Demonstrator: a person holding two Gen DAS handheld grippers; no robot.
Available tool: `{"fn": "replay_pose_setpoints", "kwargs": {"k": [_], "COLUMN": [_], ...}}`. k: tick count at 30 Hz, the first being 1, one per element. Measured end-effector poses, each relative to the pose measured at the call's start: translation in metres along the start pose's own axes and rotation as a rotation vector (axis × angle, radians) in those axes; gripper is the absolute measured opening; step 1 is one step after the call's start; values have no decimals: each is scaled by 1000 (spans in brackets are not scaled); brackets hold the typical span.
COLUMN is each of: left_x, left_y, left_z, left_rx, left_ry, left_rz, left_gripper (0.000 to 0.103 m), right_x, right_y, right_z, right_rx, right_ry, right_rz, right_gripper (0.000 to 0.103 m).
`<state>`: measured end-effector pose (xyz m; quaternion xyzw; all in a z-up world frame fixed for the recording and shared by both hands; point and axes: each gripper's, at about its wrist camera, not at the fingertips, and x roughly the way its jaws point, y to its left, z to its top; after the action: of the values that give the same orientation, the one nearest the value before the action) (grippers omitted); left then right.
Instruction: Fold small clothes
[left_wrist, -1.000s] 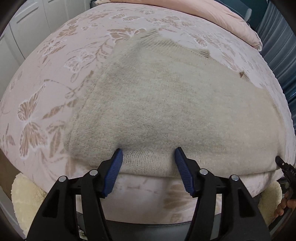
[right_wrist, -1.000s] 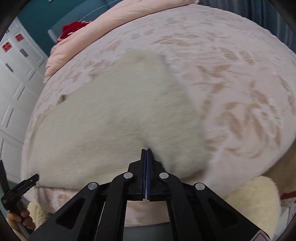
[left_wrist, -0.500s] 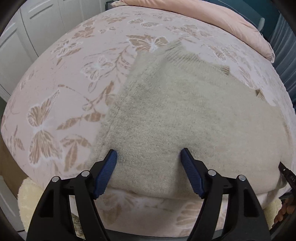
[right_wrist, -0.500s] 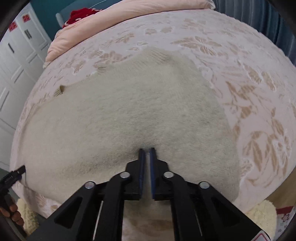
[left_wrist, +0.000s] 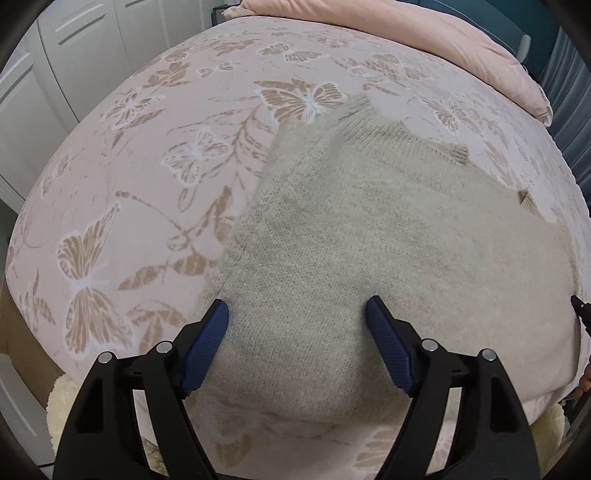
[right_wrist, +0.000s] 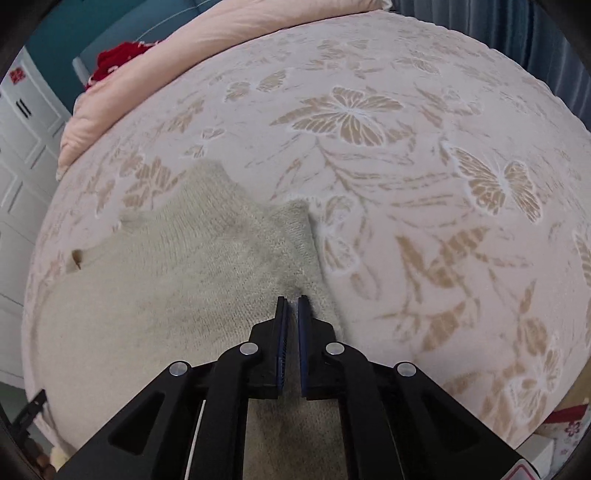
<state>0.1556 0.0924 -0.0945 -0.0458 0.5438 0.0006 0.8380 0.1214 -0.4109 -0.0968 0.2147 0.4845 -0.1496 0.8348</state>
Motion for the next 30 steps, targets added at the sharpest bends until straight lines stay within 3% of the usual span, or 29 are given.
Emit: {"fn": "replay_pose_setpoints", "kwargs": {"k": [1,2,6,9,11,13,14,16,17,21,23,24,27,30], "left_x": [-3,-7,-5,-1,-1,1,0,-3,-6,-14,-17,-19,-24,-29], "left_y": [2,3,2,0,0,3,5,10,12,14,16,17,21,23], "left_z": [-1,-1,-4,-5,-5,-5,-5,-5,-5,-7,-9,-10,-13,-17], "left_rx": [-4,-12,-6,7,9,4,2,-13,-19,-35,-47,-52,-63,-50], "left_ry": [-2,-7,-3,-2,-1,5,8,3,-2,-2,4,3,9,-3], "left_rz": [-11,-27,-24,-2,-2,-17,-29,-61,-76,-104,-120,-119,-108,-100], "left_gripper": [74,74,74,75,76,78,78,78,78,78,78,78,78,78], "right_x": [-12,-22,-37,-10,29,38,28,3,-9,-15,15,34,35,4], "right_y": [6,14,79,137,163,176,183,200,213,281,311,320,333,321], "right_z": [0,0,-1,-11,-23,-30,-30,-32,-35,-64,-87,-99,-112,-99], "right_rx": [-5,-24,-163,-280,-337,-349,-338,-314,-339,-499,-559,-576,-621,-554], "right_ry": [-26,-49,-54,19,112,90,75,61,46,87,185,249,184,152], "right_rz": [-7,13,121,176,143,74,85,232,266,349,337,313,247,339], "right_gripper": [3,14,15,15,15,16,16,15,15,15,15,15,16,14]}}
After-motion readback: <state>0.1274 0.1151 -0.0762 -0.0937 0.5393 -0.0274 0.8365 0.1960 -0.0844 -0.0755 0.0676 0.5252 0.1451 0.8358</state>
